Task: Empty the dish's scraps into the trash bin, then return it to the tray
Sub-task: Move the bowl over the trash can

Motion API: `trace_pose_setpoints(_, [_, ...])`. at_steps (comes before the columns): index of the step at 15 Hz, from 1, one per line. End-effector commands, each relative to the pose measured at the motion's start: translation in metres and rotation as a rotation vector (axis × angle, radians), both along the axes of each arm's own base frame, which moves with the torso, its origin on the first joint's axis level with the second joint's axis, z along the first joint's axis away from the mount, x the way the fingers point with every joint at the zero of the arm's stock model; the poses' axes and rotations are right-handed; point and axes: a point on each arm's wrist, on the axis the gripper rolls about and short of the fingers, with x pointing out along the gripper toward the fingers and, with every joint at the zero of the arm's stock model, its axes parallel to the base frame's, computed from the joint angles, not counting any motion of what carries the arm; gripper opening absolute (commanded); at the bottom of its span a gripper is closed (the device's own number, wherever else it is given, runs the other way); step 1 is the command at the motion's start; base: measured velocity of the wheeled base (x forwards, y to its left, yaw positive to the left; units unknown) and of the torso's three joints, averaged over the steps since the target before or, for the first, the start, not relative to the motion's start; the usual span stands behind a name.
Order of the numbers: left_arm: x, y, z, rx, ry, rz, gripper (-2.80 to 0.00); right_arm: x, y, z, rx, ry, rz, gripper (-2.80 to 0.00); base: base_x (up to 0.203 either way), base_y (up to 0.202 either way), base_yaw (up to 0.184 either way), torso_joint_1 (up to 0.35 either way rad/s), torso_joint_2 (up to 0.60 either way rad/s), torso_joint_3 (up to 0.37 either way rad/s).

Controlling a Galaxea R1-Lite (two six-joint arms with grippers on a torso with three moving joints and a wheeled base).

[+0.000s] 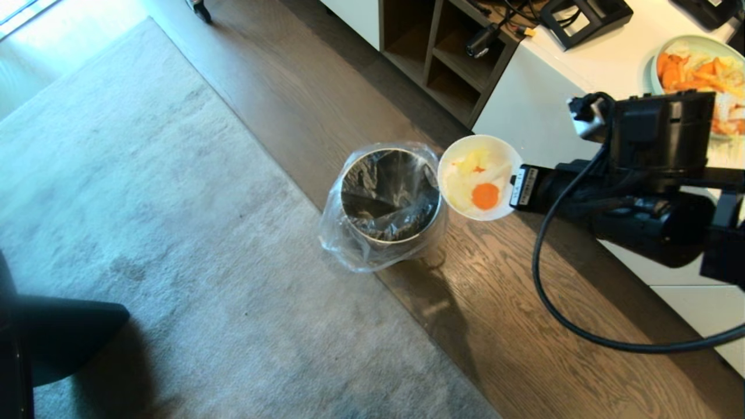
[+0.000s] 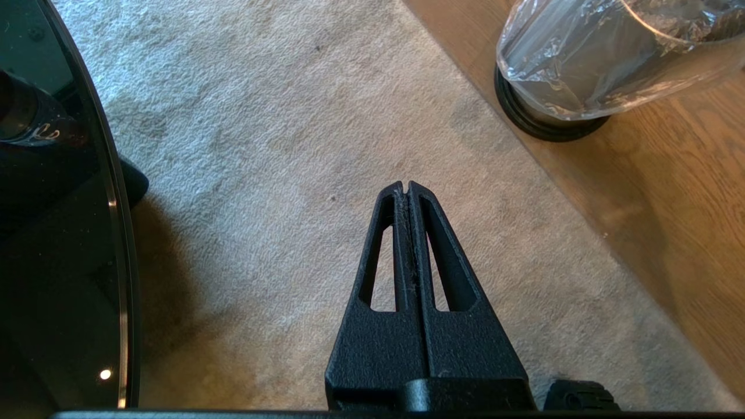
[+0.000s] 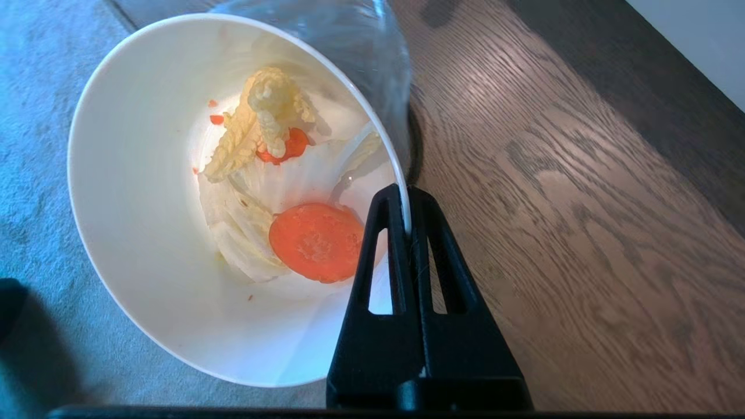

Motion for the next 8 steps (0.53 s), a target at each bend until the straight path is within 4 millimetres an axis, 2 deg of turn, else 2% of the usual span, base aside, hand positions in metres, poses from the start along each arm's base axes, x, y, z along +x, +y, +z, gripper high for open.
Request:
trace_pose_setpoints(1, [0.0, 0.0, 0.0, -0.001, -0.001, 0.0, -2.8, 0.012, 0.023, -0.012, -0.045, -0.023, 0.044, -2.8, 0.0, 0.0, 0.0, 0.0, 0.0, 0.0])
trace_pose_setpoints(8, [0.0, 0.0, 0.0, -0.001, -0.001, 0.0, -2.8, 0.038, 0.044, -0.026, -0.187, -0.197, 0.068, -2.8, 0.0, 0.0, 0.0, 0.0, 0.0, 0.0])
